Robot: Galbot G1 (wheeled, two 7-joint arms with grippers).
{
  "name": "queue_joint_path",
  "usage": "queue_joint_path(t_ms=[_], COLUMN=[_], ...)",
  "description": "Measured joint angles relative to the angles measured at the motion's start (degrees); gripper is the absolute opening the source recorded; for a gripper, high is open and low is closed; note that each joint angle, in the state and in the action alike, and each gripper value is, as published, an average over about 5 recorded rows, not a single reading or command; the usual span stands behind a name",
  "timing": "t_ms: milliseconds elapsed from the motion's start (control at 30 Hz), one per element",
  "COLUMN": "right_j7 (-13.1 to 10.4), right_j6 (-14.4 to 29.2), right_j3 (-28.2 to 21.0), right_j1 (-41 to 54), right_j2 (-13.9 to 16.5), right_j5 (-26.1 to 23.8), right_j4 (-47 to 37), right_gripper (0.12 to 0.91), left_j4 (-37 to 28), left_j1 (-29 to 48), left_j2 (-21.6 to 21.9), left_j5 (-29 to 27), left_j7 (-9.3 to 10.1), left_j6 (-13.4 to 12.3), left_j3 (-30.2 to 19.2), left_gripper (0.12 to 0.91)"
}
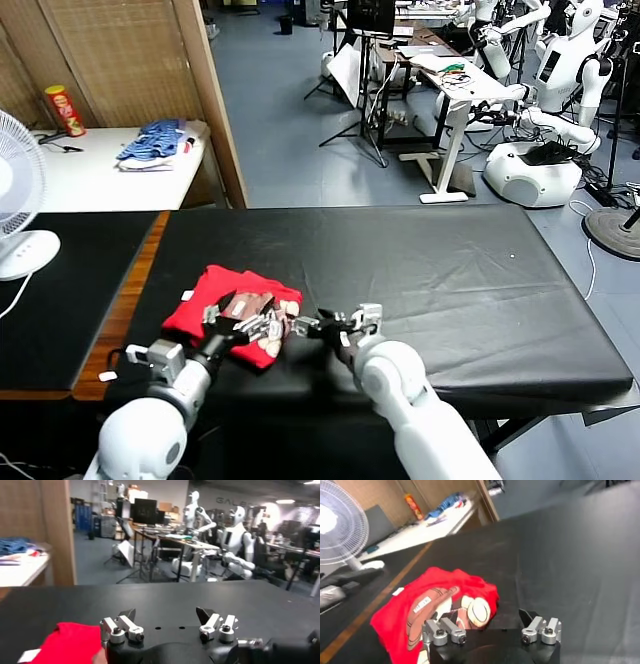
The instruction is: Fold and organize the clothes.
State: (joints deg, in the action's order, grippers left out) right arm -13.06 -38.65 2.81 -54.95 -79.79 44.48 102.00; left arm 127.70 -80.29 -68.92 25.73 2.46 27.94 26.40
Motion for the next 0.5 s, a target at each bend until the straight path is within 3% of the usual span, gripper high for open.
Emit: queue_joint_path(t_ms=[100, 267, 433, 500], right_j7=[0.84, 3.58, 8.88, 11.69], right_j6=[0.8, 2.37, 6.0, 8.12], right_j3=[-0.58, -1.17, -0.66, -0.11], right_j1=[0.9, 2.65, 4.64, 5.34], right_j2=[-0.92, -1.78, -0.71, 0.35], right_j5=[0.0, -2.4, -10.35, -15.39], right_j4=[-2.27, -5.78, -7.93, -8.26], right_gripper=[0.727, 0.464, 0.196, 0.145], left_j4=[0.49, 1.43, 1.69, 1.41], left_j1=[-0.79, -2.48, -4.23, -4.82], left_j2=[-0.17, -0.39, -0.35, -0.23], left_j5=[0.83, 1.53, 1.85, 1.65], left_j7=[0.97, 1.68, 1.59, 1.59], left_j6=[-0.3, -1.02, -2.15, -3.24], left_j3=[0.81, 2.59, 4.97, 5.7], left_gripper=[0.798, 0.798, 0.798, 0.798])
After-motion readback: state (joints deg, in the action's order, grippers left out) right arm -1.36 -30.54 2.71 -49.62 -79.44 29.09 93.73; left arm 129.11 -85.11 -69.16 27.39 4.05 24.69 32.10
